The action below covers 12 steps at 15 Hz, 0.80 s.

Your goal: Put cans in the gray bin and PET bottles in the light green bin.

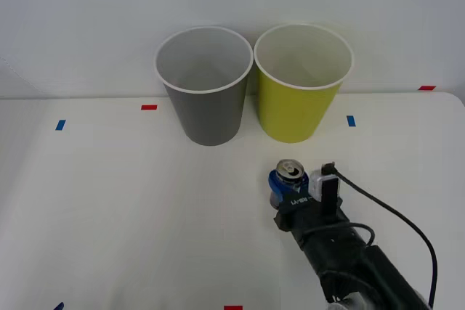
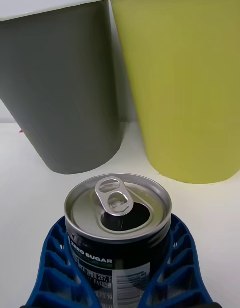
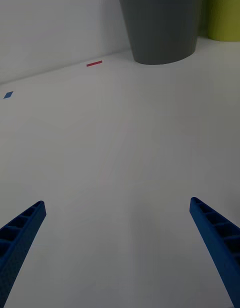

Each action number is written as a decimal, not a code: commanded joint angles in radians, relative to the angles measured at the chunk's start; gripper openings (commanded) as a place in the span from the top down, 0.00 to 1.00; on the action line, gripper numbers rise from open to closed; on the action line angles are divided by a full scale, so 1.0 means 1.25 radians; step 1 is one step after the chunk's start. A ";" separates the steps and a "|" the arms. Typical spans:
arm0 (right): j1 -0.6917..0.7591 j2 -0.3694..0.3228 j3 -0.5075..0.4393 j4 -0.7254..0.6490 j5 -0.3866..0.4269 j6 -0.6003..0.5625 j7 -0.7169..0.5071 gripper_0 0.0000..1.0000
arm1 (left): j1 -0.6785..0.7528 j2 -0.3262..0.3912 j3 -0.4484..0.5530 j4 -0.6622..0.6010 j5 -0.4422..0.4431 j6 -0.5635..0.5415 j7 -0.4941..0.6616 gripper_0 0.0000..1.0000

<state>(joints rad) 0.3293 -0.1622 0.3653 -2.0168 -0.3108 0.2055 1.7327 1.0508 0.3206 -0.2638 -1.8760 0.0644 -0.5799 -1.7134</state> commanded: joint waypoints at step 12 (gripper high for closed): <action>-0.363 -0.014 -0.203 -0.287 -0.183 0.709 -0.015 0.96 | 0.000 0.000 0.000 0.000 0.000 0.000 0.000 0.00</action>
<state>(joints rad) -0.0615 -0.1775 0.1470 -2.3762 -0.4968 1.0283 1.7156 1.0508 0.3206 -0.2639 -1.8761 0.0644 -0.5799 -1.7134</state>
